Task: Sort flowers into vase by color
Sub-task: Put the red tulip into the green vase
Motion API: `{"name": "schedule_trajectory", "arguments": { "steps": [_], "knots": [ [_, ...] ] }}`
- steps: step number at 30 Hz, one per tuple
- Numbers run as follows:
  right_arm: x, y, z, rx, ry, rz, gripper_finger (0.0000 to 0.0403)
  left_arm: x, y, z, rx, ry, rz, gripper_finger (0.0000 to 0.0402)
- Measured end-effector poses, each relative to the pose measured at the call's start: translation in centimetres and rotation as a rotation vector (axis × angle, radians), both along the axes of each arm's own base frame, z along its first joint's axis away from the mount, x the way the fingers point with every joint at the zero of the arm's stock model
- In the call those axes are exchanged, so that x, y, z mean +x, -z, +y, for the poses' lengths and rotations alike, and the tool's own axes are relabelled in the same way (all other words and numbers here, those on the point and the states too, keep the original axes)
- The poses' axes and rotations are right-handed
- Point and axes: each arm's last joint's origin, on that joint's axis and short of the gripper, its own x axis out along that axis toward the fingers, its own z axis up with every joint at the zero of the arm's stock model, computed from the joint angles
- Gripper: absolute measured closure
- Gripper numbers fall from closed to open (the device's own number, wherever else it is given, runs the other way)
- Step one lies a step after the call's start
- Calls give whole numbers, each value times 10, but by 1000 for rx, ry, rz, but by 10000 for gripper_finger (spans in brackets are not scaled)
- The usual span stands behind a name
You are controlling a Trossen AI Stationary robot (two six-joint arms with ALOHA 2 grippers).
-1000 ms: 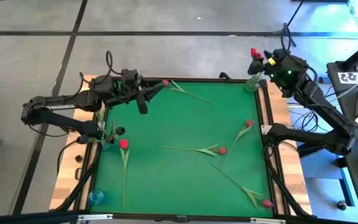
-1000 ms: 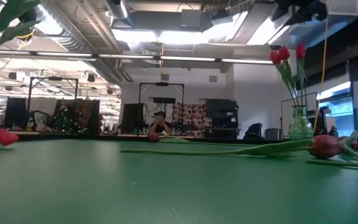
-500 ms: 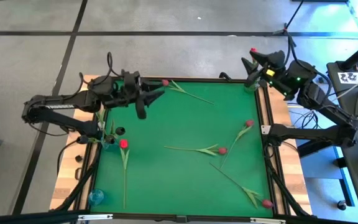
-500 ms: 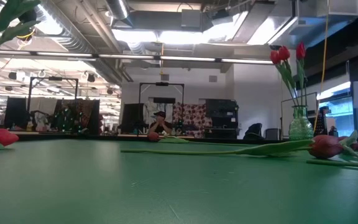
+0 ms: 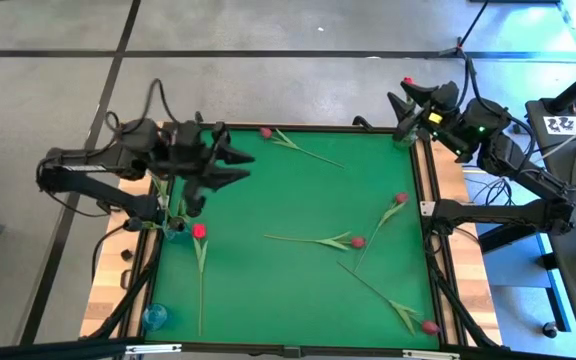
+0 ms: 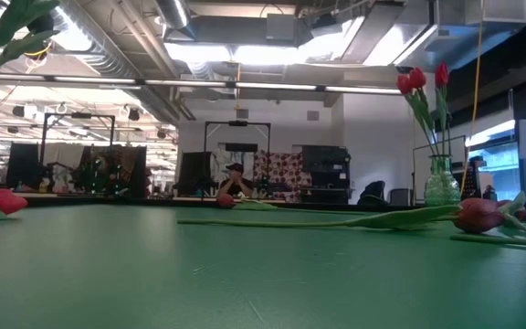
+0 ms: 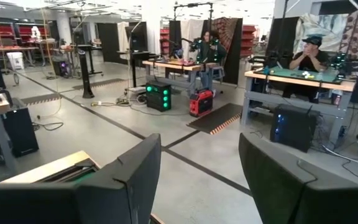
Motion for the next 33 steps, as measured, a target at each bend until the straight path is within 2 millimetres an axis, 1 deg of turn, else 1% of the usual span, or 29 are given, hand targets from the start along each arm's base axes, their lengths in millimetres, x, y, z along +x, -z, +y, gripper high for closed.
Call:
{"name": "schedule_trajectory", "arguments": {
  "steps": [2,4,8,11,15,20,24,29,33],
  "knots": [
    [0,0,0,5,-22,-8,188,-5,-10,-8,7,75,-33,250],
    [1,0,1,47,-69,-52,188,-10,-20,-17,14,163,-65,250],
    [3,0,3,140,-146,-131,188,-22,-35,-41,19,342,-119,250],
    [3,0,3,137,-152,-128,188,-31,-41,-61,2,441,-134,250],
    [3,0,3,133,-151,-123,188,-43,-42,-88,-84,556,-111,250],
    [3,0,3,131,-151,-116,188,-45,-32,-129,-220,603,-3,250],
    [3,2,4,123,-169,-86,188,-40,-17,-160,-369,567,119,250],
    [-3,4,9,141,-246,-48,188,-32,0,-187,-601,482,253,250],
    [-6,7,12,182,-295,-35,188,-33,14,-203,-715,455,356,250]
  ]
}}
